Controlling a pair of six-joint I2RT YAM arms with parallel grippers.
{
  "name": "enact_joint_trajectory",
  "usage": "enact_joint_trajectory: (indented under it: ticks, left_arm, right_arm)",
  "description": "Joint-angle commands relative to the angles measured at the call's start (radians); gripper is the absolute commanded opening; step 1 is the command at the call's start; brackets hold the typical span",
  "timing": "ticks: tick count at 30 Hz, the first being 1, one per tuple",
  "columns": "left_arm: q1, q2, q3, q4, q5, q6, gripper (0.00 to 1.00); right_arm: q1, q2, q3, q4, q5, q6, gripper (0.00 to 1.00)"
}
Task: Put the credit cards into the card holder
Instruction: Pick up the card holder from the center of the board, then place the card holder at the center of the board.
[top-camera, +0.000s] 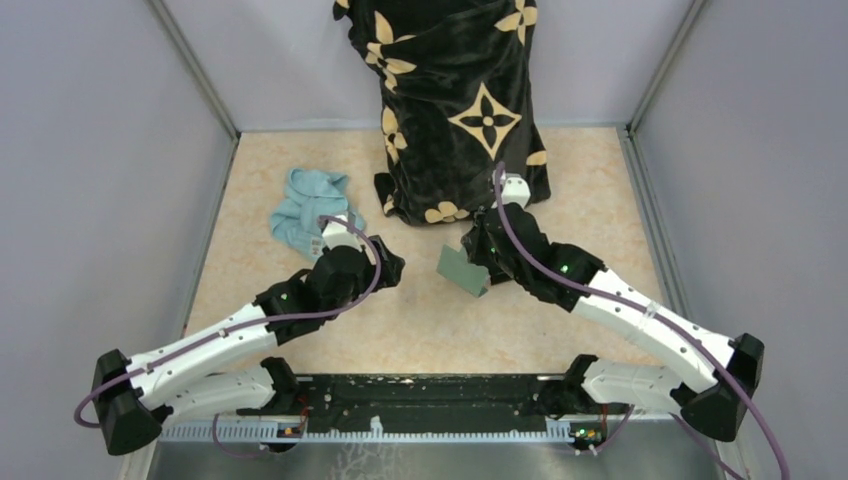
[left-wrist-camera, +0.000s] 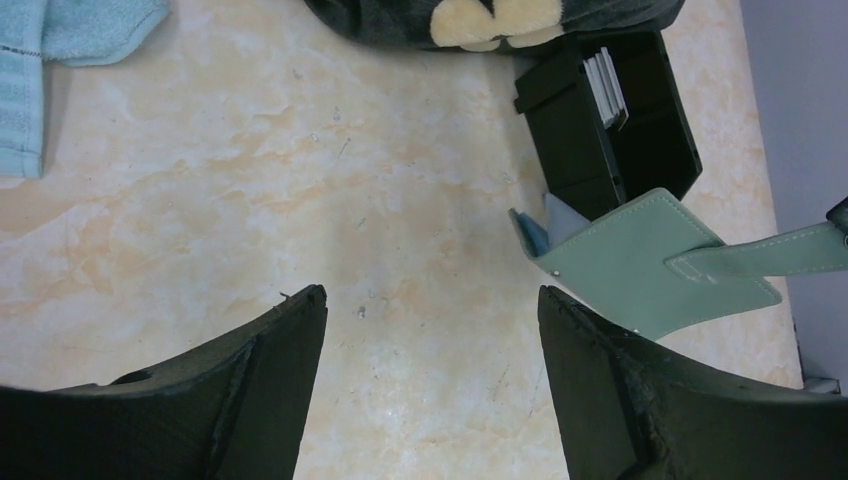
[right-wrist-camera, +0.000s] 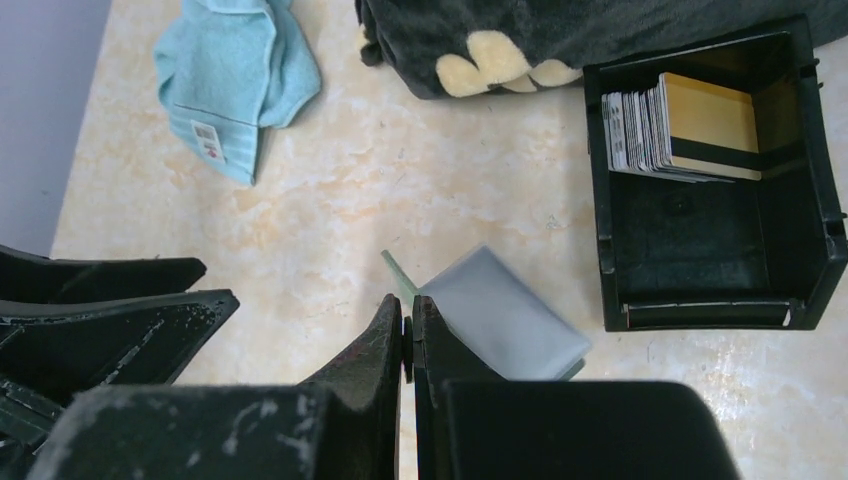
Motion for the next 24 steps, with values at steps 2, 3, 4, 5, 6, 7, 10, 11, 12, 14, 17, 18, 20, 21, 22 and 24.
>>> enact_joint_trajectory:
  ticks: [2,3,4,5,6,7,10,11,12,14,17,18,20,21,22,24]
  left_arm:
    - [-0.005,-0.008,-0.029,-0.019,-0.014,-0.010,0.83]
    - [-0.005,-0.001,-0.027,-0.018,-0.011,-0.005,0.83]
    - [-0.005,0.007,-0.027,-0.015,-0.010,0.000,0.83]
    - [-0.005,0.021,-0.022,-0.012,-0.010,0.007,0.83]
    - [-0.005,0.027,-0.019,-0.009,-0.009,0.009,0.83]
    - [-0.005,0.042,-0.014,-0.007,-0.009,0.016,0.83]
    - [-0.005,0.065,-0.007,-0.006,-0.001,0.016,0.83]
    - [-0.005,0.069,-0.009,-0.007,0.008,0.009,0.83]
    - [-0.005,0.069,-0.014,-0.007,0.014,0.001,0.83]
    - [-0.005,0.062,-0.034,-0.007,0.024,-0.019,0.83]
    - [-0.006,0.042,-0.072,-0.007,0.035,-0.044,0.82]
    - [-0.005,0.033,-0.083,-0.009,0.035,-0.049,0.82]
    - [-0.005,0.022,-0.100,-0.017,0.032,-0.061,0.81]
    - [-0.005,0.018,-0.103,-0.028,0.028,-0.068,0.81]
    - [-0.005,0.015,-0.103,-0.043,0.023,-0.074,0.81]
    - [-0.006,0.008,-0.090,-0.087,0.011,-0.095,0.81]
  right_arm:
    - [0.018,0.018,0.002,0.109,0.061,-0.034,0.00]
    - [0.017,0.025,0.009,0.110,0.072,-0.041,0.00]
    - [0.018,0.033,0.019,0.113,0.084,-0.050,0.00]
    - [0.017,0.042,0.035,0.113,0.093,-0.060,0.00]
    - [0.017,0.055,0.054,0.111,0.101,-0.072,0.00]
    - [0.018,0.072,0.071,0.108,0.109,-0.083,0.00]
    - [0.017,0.130,0.099,0.128,0.108,-0.108,0.00]
    - [0.018,0.151,0.097,0.142,0.097,-0.111,0.00]
    - [0.018,0.173,0.090,0.161,0.082,-0.111,0.00]
    - [0.019,0.217,0.060,0.211,0.059,-0.105,0.00]
    - [0.049,0.278,0.004,0.290,0.057,-0.094,0.00]
    - [0.064,0.304,-0.010,0.314,0.057,-0.090,0.00]
    - [0.096,0.359,-0.028,0.359,0.072,-0.082,0.00]
    - [0.115,0.387,-0.032,0.378,0.081,-0.080,0.00]
    - [0.129,0.417,-0.033,0.394,0.086,-0.074,0.00]
    - [0.164,0.465,-0.037,0.438,0.093,-0.061,0.00]
